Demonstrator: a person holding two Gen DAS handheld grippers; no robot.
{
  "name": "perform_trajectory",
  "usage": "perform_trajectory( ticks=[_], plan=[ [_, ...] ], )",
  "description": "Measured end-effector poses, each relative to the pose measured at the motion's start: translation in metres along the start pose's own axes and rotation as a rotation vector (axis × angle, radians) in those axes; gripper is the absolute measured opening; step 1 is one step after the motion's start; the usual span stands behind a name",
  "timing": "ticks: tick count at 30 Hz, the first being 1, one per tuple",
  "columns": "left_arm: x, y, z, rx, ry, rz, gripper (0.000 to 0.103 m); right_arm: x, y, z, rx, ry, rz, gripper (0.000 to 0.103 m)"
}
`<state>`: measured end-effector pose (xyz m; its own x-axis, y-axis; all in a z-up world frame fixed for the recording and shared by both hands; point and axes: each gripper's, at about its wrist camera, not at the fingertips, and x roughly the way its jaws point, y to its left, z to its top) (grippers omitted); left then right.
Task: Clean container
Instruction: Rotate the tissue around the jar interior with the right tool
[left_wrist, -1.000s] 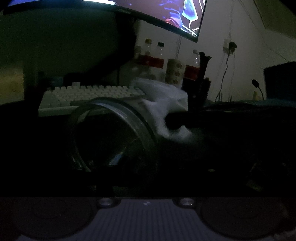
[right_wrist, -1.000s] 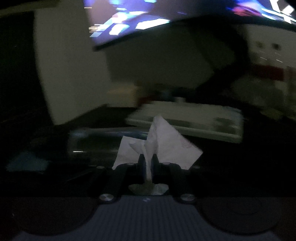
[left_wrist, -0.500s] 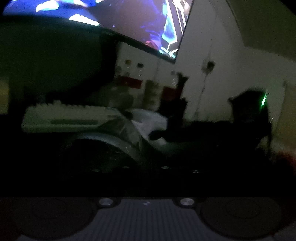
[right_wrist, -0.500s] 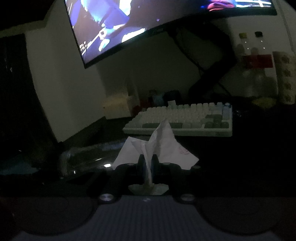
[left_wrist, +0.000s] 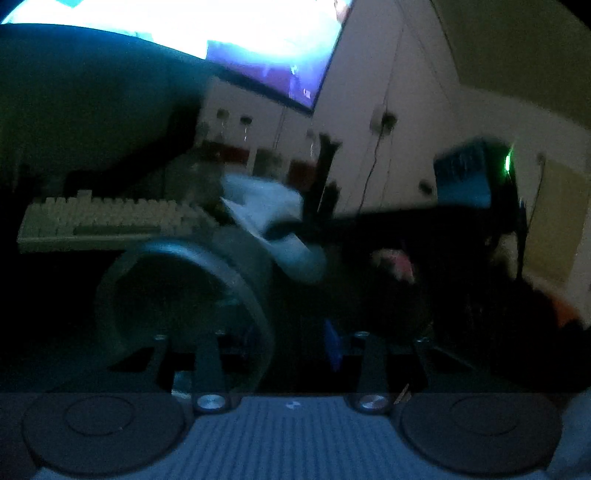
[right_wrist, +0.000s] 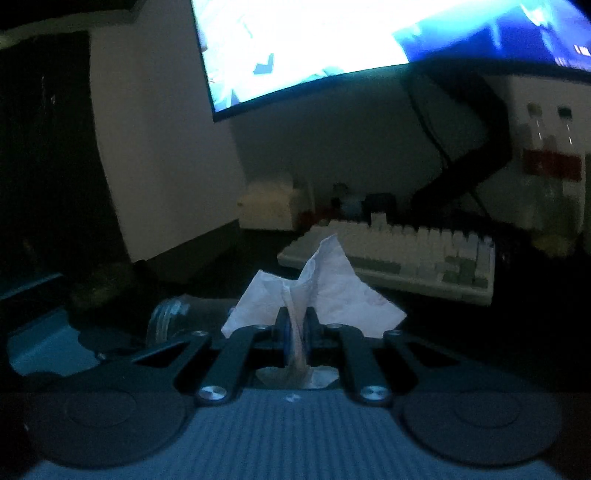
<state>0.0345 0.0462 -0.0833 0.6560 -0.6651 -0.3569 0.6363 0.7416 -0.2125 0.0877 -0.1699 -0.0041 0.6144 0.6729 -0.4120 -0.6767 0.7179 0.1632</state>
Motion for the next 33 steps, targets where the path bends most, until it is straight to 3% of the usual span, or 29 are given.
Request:
perform_trajectory(
  ticks=[4, 7, 9, 14, 16, 22, 25, 29, 33],
  plan=[
    [0.010, 0.005, 0.000, -0.005, 0.064, 0.073, 0.034, 0.001, 0.017, 0.005, -0.023, 0.030, 0.132, 0.011],
    [0.012, 0.015, 0.000, -0.047, 0.070, 0.061, 0.034, 0.001, 0.026, 0.007, -0.066, 0.053, 0.165, 0.010],
    [0.012, 0.016, 0.001, -0.051, 0.076, 0.062, 0.034, 0.002, 0.018, 0.008, -0.062, 0.063, 0.142, 0.010],
    [0.013, 0.014, 0.005, -0.047, 0.096, 0.092, 0.034, 0.006, -0.018, 0.012, 0.024, 0.076, -0.021, 0.010],
    [0.015, 0.015, 0.006, -0.047, 0.097, 0.096, 0.034, 0.006, -0.016, 0.012, 0.047, 0.080, -0.031, 0.010],
    [0.016, 0.016, 0.008, -0.055, 0.101, 0.116, 0.034, 0.000, 0.028, 0.003, -0.076, 0.085, 0.154, 0.011],
    [0.016, 0.019, 0.009, -0.057, 0.105, 0.120, 0.034, 0.005, 0.019, 0.007, -0.073, 0.078, 0.126, 0.008],
    [0.015, 0.023, 0.010, -0.063, 0.105, 0.127, 0.034, 0.016, -0.010, 0.014, -0.038, 0.065, -0.039, 0.011],
    [0.016, 0.030, 0.012, -0.075, 0.102, 0.138, 0.034, 0.020, -0.010, 0.016, -0.002, 0.062, -0.044, 0.011]
  ],
)
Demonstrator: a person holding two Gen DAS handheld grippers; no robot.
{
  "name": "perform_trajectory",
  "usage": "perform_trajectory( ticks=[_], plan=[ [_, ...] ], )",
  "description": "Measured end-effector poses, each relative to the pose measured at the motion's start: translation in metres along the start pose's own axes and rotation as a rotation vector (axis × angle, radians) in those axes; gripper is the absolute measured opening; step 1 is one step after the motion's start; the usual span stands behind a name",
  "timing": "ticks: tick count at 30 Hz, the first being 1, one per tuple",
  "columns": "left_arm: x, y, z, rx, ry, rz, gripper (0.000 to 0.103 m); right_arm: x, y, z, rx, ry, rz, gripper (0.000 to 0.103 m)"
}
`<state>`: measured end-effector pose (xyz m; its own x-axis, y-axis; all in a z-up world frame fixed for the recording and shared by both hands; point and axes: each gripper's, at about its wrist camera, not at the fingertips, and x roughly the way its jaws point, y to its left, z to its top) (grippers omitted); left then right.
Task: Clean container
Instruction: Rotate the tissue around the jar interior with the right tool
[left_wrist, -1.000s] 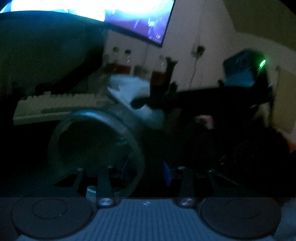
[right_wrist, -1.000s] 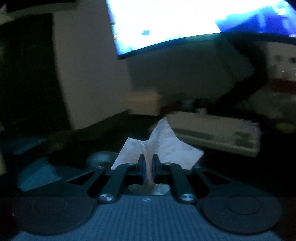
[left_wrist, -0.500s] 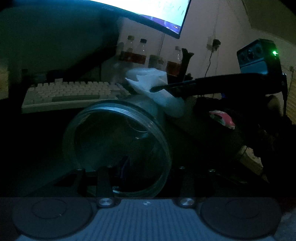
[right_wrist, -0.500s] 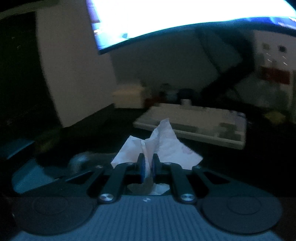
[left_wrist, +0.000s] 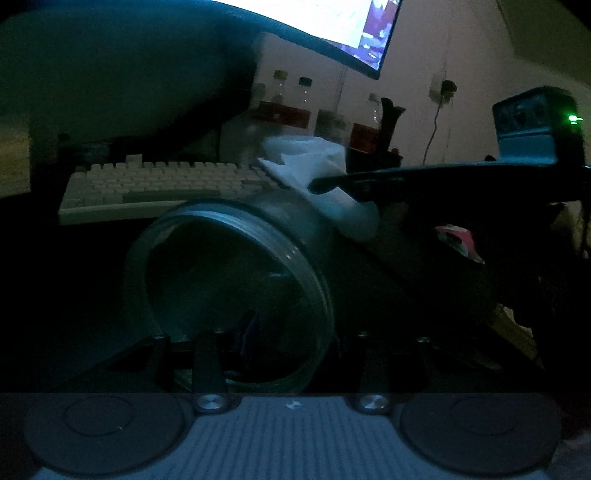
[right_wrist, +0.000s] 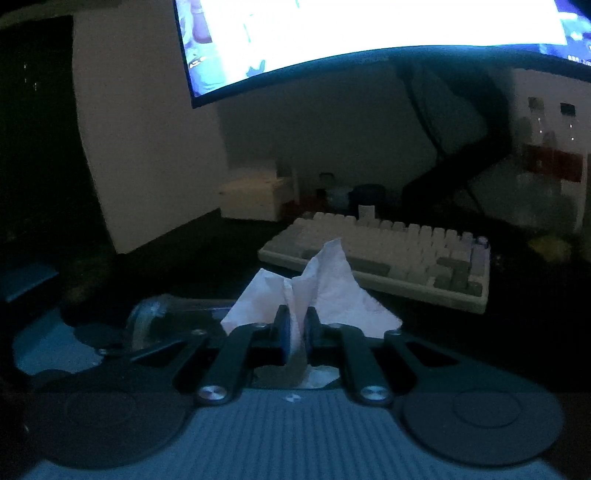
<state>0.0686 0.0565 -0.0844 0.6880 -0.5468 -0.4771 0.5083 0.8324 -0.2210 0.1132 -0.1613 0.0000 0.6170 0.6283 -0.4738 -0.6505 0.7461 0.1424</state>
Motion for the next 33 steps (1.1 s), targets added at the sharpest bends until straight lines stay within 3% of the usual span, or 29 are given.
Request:
perform_trajectory(
  ticks=[4, 7, 9, 14, 15, 22, 25, 30, 33],
  plan=[
    [0.003, 0.003, 0.003, -0.002, 0.004, -0.014, 0.034, -0.001, 0.029, -0.006, -0.093, -0.023, 0.128, 0.012],
    [0.005, 0.001, 0.004, 0.014, 0.012, -0.009, 0.034, -0.003, 0.033, -0.014, -0.143, -0.058, 0.150, 0.011],
    [0.006, 0.001, 0.005, 0.011, 0.017, -0.008, 0.034, -0.002, 0.021, -0.013, -0.093, -0.050, 0.116, 0.011],
    [0.003, 0.004, 0.004, 0.009, 0.012, 0.008, 0.034, 0.007, -0.014, -0.009, 0.014, -0.047, -0.071, 0.010],
    [0.002, 0.006, 0.004, 0.003, 0.011, 0.010, 0.034, 0.008, -0.014, -0.008, 0.025, -0.046, -0.071, 0.009],
    [0.004, 0.017, 0.008, -0.038, 0.002, 0.006, 0.034, 0.008, 0.038, -0.017, -0.107, -0.037, 0.196, 0.009],
    [0.005, 0.020, 0.010, -0.040, 0.000, 0.012, 0.034, 0.013, 0.029, -0.018, -0.077, -0.046, 0.171, 0.007],
    [0.005, 0.025, 0.013, -0.054, -0.005, 0.017, 0.035, 0.020, -0.011, -0.015, 0.057, -0.052, -0.001, 0.010],
    [0.005, 0.028, 0.013, -0.067, -0.006, 0.013, 0.035, 0.020, -0.008, -0.014, 0.069, -0.045, -0.030, 0.010]
  ],
)
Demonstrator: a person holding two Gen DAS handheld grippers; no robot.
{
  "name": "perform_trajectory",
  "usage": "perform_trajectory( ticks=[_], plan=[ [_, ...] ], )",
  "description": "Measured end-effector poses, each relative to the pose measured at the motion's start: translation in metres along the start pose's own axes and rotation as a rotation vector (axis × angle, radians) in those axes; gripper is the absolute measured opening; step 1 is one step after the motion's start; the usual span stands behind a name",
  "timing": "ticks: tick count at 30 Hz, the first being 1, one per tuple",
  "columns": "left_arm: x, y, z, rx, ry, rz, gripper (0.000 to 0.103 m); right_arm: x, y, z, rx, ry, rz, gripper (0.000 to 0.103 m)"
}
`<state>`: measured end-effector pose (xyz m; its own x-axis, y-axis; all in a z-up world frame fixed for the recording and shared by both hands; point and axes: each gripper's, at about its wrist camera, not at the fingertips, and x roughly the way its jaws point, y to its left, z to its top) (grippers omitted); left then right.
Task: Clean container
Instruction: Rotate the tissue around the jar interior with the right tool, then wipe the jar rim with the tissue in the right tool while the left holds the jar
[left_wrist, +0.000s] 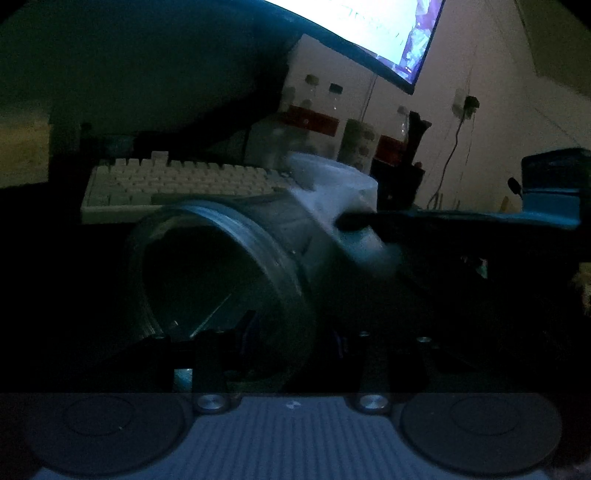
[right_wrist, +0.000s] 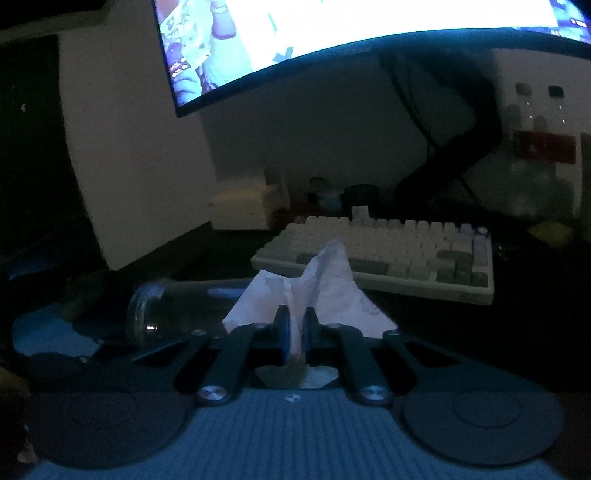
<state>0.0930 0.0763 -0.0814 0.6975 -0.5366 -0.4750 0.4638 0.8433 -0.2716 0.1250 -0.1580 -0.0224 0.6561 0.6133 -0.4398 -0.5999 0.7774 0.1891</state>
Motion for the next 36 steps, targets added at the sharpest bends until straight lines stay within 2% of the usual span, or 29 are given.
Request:
perform_trajectory(
  ticks=[2, 5, 7, 8, 10, 15, 18, 24, 26, 28, 33, 36],
  plan=[
    [0.000, 0.000, 0.000, 0.000, -0.001, 0.001, 0.035, -0.002, 0.013, -0.003, -0.039, 0.002, 0.044, 0.011],
    [0.000, -0.002, -0.001, 0.008, -0.004, 0.012, 0.035, -0.002, 0.031, -0.010, -0.094, 0.014, 0.180, 0.011],
    [0.000, -0.003, -0.001, 0.015, -0.005, 0.013, 0.035, -0.003, 0.035, -0.015, -0.105, 0.022, 0.218, 0.011],
    [0.000, -0.003, -0.001, 0.013, -0.006, 0.011, 0.035, -0.004, 0.032, -0.016, -0.104, 0.022, 0.215, 0.007],
    [-0.001, -0.001, -0.002, 0.005, -0.007, 0.003, 0.035, -0.003, 0.022, -0.015, -0.086, 0.020, 0.179, 0.007],
    [-0.003, -0.004, -0.004, 0.015, -0.018, 0.008, 0.035, -0.006, -0.020, -0.006, 0.062, 0.022, 0.015, 0.010],
    [-0.002, -0.007, -0.006, 0.021, -0.015, -0.006, 0.035, -0.008, -0.023, 0.001, 0.056, 0.009, 0.011, 0.010],
    [-0.001, -0.019, -0.008, 0.025, -0.007, 0.005, 0.037, -0.014, 0.020, -0.001, -0.056, 0.045, 0.255, 0.010],
    [-0.002, -0.023, -0.008, 0.035, -0.005, 0.012, 0.037, -0.016, 0.025, 0.000, -0.072, 0.057, 0.289, 0.010],
    [-0.002, -0.026, -0.010, 0.049, -0.008, 0.014, 0.037, -0.014, 0.019, 0.004, -0.073, 0.056, 0.263, 0.008],
    [-0.004, -0.025, -0.013, 0.053, -0.014, 0.001, 0.040, -0.002, -0.018, 0.021, 0.015, 0.055, 0.079, 0.010],
    [-0.004, -0.025, -0.013, 0.054, -0.016, -0.001, 0.040, -0.001, -0.020, 0.022, 0.039, 0.047, 0.049, 0.010]
  ],
)
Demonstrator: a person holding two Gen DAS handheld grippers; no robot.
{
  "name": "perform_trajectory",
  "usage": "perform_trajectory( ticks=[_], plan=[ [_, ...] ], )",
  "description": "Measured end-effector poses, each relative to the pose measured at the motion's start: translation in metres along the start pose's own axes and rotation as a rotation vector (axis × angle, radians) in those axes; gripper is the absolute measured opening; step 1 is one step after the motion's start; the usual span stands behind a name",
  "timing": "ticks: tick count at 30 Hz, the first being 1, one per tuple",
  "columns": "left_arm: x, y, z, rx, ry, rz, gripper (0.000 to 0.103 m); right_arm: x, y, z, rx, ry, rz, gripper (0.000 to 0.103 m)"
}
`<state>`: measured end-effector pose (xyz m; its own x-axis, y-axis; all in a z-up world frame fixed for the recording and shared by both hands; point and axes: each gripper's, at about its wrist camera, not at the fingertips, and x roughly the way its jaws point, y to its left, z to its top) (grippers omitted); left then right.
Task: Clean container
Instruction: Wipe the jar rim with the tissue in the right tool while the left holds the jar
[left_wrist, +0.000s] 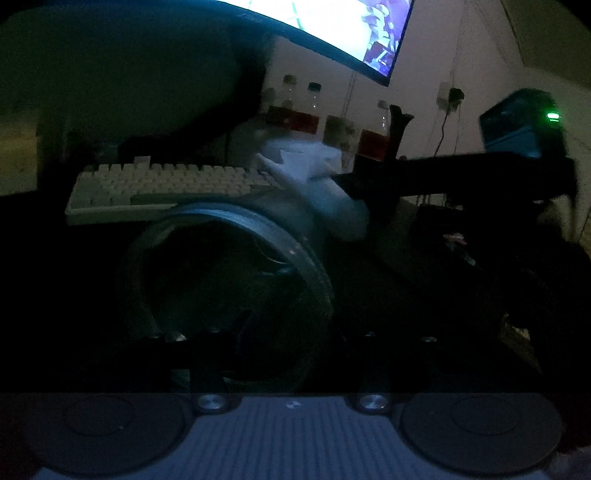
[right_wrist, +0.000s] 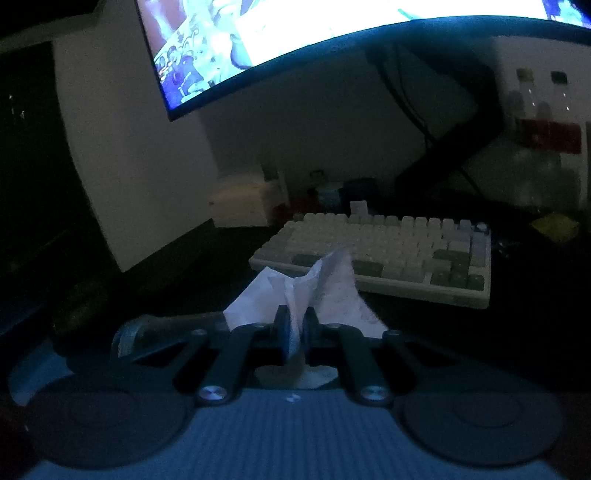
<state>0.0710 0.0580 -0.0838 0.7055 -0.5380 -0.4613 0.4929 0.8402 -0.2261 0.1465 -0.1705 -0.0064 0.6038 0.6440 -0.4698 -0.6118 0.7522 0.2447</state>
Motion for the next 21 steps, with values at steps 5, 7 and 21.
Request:
perform_trajectory(
  ticks=[5, 7, 21],
  plan=[
    [0.002, -0.002, 0.000, 0.010, -0.004, 0.004, 0.040, -0.013, 0.044, -0.013, -0.108, -0.018, 0.144, 0.010],
    [0.002, -0.003, 0.000, 0.014, -0.005, 0.003, 0.040, -0.015, 0.056, -0.015, -0.132, -0.012, 0.194, 0.010],
    [0.002, -0.002, -0.001, -0.002, -0.017, 0.002, 0.040, -0.007, 0.026, -0.007, -0.057, -0.047, 0.031, 0.011]
  ],
)
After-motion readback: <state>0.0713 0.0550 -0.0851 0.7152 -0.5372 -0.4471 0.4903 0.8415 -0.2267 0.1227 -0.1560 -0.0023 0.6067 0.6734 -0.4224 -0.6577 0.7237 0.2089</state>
